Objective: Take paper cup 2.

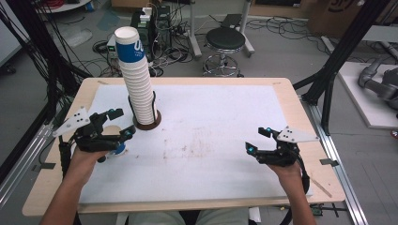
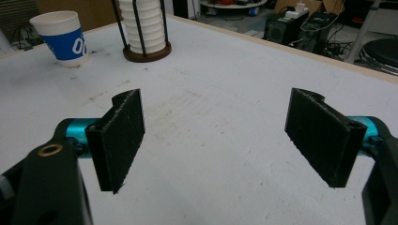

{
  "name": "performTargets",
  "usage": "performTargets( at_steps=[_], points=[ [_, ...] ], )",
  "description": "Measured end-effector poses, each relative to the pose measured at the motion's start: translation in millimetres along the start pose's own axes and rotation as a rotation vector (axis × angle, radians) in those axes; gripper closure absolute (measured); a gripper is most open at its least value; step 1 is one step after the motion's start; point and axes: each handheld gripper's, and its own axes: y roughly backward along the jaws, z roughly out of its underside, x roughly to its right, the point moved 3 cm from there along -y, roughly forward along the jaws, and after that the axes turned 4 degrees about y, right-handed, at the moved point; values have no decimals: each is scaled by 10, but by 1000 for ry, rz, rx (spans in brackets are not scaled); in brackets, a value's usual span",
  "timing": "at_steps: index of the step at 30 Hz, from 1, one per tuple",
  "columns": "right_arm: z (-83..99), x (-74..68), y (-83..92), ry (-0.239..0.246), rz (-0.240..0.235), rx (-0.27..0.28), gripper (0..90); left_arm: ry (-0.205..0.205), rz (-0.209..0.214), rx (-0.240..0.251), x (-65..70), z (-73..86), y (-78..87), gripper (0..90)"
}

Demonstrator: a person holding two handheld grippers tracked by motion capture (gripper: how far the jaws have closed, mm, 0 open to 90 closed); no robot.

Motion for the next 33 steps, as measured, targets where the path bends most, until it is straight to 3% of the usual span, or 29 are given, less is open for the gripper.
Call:
performTargets(
  at_steps=[7, 16, 20, 26, 33],
  points=[
    [-1, -12, -31, 2, -14, -6, 208, -2, 38, 12, -31, -396, -47, 166],
    [-12, -30, -40, 8, -23, 2, 208, -42, 13, -28, -139, -804, -181, 166],
    [-7, -33, -46, 4, -26, -2, 208, -45, -16, -52, -198, -965, -227, 166],
    [-3, -30, -48, 7, -27, -1, 208, -55, -49, -34, -299, -1181, -235, 166],
    [-1, -24, -37, 0, -25, 4, 208, -73, -107, -53, -442, -1412, -287, 166]
  ],
)
